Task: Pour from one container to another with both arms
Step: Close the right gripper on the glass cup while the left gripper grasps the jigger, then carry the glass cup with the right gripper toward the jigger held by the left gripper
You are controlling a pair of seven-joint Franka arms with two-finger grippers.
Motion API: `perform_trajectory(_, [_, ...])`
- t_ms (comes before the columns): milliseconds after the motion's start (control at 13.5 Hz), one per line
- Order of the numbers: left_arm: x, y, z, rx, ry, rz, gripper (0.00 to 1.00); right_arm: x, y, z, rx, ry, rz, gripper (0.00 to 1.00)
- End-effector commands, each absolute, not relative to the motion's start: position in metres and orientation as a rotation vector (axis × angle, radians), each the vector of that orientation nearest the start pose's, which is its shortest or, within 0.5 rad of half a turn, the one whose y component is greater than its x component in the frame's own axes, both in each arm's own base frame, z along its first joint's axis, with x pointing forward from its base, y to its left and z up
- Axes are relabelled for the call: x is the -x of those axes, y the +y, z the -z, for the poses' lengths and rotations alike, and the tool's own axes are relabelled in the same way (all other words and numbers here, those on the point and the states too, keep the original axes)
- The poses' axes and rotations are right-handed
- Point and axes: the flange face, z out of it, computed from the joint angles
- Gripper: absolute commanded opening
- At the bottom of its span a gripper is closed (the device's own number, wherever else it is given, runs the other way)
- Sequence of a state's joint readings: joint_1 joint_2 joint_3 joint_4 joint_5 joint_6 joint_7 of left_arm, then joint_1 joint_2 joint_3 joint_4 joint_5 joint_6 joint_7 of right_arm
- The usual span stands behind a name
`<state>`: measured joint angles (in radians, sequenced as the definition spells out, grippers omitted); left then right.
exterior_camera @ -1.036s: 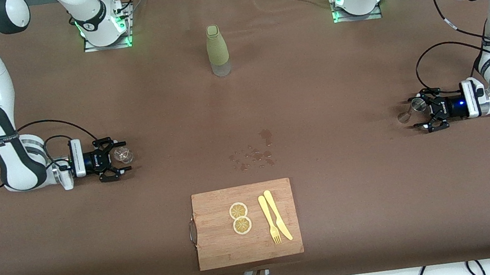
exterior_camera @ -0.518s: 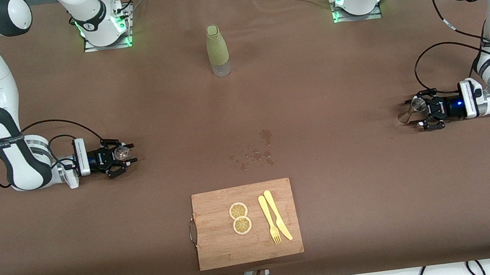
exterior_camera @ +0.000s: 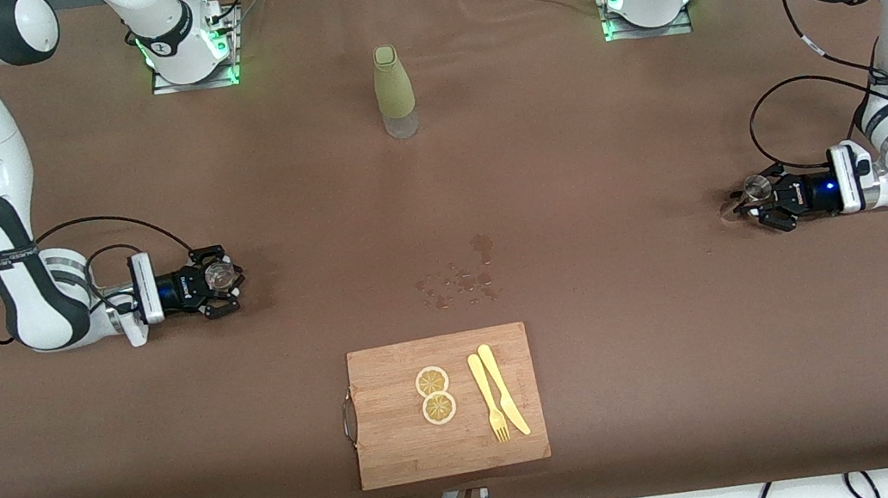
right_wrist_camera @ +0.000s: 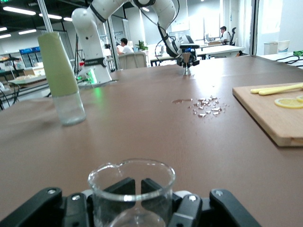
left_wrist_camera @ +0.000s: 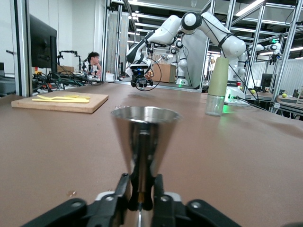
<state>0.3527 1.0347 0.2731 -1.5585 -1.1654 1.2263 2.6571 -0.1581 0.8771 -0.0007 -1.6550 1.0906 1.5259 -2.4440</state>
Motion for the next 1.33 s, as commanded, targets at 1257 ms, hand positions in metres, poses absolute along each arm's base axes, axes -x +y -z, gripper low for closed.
perform_trajectory(1257, [-0.648, 0.010, -0.118, -1.213, -1.280, -1.078, 0.00, -0.682, 0.331, -0.272, 1.731, -1.221, 0.938, 0.00])
